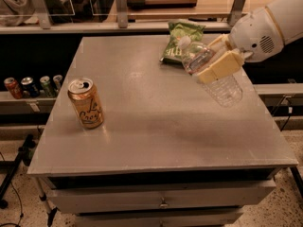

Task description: Place water bottle upright

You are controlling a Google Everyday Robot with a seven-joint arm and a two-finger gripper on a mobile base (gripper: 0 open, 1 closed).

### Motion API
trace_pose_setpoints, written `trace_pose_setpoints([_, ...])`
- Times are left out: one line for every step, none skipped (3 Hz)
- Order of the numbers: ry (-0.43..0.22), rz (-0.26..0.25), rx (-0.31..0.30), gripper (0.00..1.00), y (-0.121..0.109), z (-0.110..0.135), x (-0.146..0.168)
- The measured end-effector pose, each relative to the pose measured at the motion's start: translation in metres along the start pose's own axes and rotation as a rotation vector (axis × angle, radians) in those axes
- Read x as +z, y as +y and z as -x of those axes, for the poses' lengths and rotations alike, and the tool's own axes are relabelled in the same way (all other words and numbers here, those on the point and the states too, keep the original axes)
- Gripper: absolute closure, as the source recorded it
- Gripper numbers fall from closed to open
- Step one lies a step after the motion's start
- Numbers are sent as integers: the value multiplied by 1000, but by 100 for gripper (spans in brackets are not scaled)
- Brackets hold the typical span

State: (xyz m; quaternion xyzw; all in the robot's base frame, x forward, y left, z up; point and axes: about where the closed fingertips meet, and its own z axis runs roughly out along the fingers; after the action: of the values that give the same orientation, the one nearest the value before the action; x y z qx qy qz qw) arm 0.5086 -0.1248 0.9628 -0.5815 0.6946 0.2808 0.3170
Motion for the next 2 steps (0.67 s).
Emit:
trace_pose_setpoints([-24, 12, -2, 100, 3, 8, 1])
trace_pose_setpoints([-64, -36, -9, 100, 9, 9, 2])
